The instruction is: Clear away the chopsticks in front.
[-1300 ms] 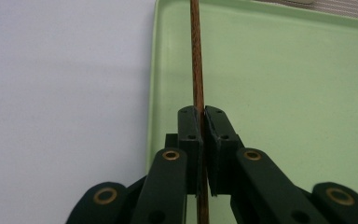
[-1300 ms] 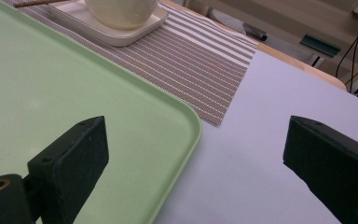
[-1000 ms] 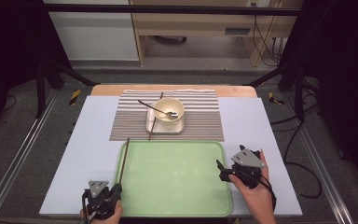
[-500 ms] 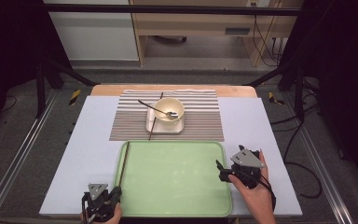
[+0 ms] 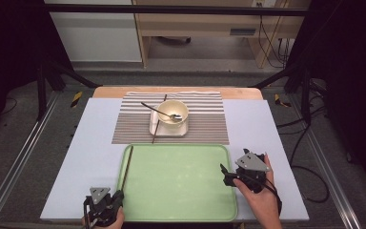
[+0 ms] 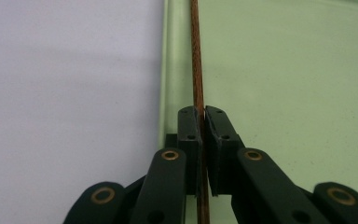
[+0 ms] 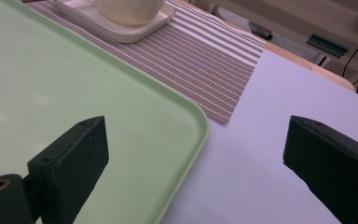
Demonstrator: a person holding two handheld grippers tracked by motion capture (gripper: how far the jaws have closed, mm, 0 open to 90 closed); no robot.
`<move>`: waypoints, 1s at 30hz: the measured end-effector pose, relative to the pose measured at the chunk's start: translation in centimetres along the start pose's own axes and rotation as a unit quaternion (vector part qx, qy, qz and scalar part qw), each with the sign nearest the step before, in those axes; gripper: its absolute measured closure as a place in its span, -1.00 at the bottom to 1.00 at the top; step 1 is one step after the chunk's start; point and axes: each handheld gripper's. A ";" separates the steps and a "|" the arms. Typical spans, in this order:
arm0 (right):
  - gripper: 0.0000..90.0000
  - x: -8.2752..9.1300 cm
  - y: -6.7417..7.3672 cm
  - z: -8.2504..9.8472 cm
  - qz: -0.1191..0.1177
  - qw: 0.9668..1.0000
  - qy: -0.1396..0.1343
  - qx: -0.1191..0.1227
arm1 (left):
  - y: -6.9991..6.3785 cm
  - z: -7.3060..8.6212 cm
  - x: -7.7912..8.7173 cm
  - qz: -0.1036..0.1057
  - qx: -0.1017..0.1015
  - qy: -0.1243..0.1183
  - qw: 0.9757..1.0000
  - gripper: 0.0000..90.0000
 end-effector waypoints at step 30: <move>-0.85 0.0 0.0 0.0 -0.003 1.000 0.000 0.001 | -0.2 -0.3 -0.3 -0.004 -0.019 -0.004 1.000 0.86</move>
Point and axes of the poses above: each handheld gripper's, and its own axes: x roughly backward along the jaws, z roughly out of its underside, y roughly to its left, and after that the axes turned 4 degrees about y, right-handed
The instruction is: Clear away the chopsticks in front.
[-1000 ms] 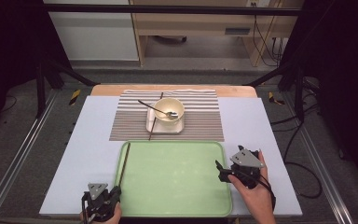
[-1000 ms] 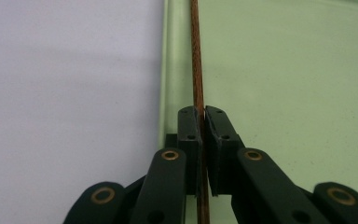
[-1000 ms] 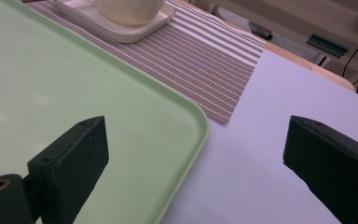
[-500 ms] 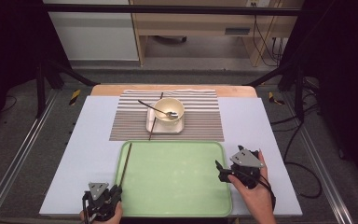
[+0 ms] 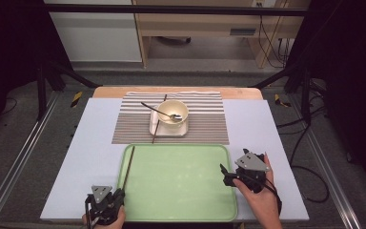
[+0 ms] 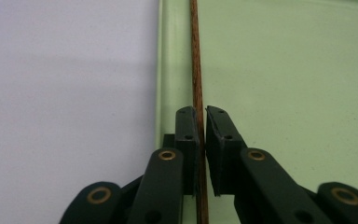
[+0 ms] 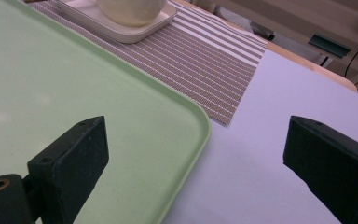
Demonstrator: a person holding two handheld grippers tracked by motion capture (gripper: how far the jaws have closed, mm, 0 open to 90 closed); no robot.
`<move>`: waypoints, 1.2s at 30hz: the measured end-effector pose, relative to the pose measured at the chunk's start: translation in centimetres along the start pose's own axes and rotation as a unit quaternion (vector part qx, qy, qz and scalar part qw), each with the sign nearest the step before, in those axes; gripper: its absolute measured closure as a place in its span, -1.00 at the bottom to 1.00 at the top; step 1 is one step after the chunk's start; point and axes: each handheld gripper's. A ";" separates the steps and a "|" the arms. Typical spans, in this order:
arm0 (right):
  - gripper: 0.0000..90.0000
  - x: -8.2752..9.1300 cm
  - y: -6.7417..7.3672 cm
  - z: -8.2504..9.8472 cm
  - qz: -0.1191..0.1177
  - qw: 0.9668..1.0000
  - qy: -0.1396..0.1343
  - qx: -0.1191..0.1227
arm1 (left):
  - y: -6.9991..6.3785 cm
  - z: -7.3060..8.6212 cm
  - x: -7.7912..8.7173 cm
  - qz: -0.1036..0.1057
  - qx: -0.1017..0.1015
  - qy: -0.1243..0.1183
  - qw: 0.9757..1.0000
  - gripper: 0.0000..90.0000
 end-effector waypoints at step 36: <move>-0.85 -0.2 0.0 0.0 -0.001 1.000 0.003 0.004 | -0.7 -2.5 0.7 0.002 -0.037 -0.031 0.999 0.64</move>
Point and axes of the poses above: each handheld gripper's, and its own axes: x roughly backward along the jaws, z roughly out of its underside, y roughly to its left, and after that the axes turned 4 degrees about y, right-handed
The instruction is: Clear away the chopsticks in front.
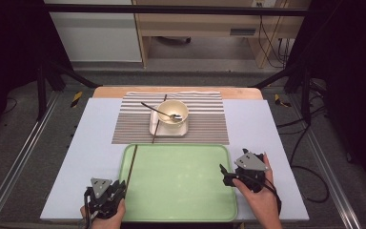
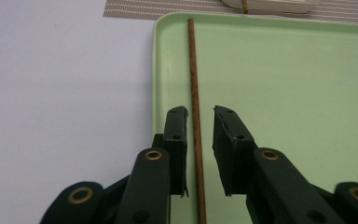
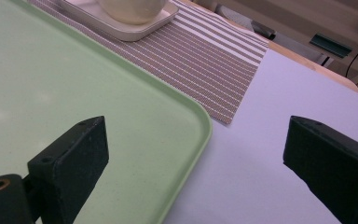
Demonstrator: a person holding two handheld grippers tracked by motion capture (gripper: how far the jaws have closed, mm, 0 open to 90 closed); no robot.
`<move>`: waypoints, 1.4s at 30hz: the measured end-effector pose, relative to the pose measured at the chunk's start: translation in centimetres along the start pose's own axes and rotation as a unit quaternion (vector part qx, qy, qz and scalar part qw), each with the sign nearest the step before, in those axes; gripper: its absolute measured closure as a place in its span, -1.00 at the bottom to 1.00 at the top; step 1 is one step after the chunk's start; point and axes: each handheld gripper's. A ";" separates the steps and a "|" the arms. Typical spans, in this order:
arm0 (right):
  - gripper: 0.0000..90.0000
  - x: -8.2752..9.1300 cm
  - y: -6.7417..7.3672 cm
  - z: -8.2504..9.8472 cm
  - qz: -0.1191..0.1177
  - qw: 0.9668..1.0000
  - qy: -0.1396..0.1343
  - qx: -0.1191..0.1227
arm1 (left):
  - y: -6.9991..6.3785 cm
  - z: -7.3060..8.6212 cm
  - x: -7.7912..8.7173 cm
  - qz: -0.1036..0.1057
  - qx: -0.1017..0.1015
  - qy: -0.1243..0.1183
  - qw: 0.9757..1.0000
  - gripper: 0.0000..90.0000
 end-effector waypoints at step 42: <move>-0.82 0.2 -1.1 0.1 0.030 0.999 -0.018 -0.028 | -4.5 -15.7 -6.4 0.064 -0.173 -0.028 0.982 -0.28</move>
Point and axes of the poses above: each handheld gripper's, and its own axes: x roughly backward along the jaws, z roughly out of its underside, y roughly to its left, and after that the axes turned 4 degrees about y, right-handed
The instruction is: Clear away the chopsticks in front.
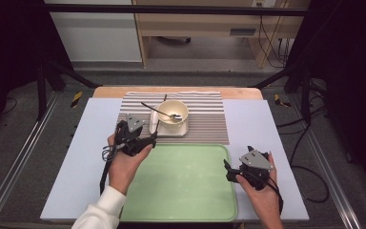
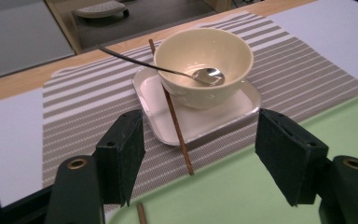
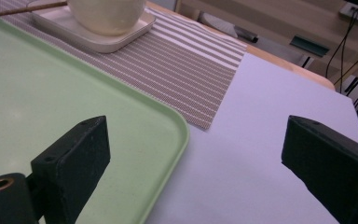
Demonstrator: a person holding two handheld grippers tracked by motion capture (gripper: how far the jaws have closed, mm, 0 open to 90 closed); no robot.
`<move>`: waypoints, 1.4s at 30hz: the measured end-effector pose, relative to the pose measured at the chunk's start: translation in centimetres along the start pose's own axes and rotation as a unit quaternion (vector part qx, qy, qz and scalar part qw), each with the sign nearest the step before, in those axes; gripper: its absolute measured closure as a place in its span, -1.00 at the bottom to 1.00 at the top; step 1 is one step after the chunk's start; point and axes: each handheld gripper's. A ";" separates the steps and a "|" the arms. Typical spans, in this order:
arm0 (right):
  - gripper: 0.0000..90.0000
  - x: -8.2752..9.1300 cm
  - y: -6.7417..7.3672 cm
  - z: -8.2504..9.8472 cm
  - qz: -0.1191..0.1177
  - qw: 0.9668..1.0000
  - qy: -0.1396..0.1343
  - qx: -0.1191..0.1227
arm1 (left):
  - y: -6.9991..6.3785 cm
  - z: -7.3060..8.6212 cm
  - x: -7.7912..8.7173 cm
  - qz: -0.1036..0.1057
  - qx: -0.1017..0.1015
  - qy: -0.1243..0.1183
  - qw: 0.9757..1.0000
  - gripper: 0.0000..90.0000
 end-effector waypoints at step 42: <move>-0.59 0.6 -0.9 0.3 0.010 0.998 -0.051 -0.025 | 2.0 0.8 -8.9 0.002 0.000 0.059 0.998 0.39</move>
Point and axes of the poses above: each handheld gripper's, and its own axes: x roughly backward along the jaws, z roughly out of its underside, y roughly to its left, and after that the axes turned 4 degrees about y, right-handed
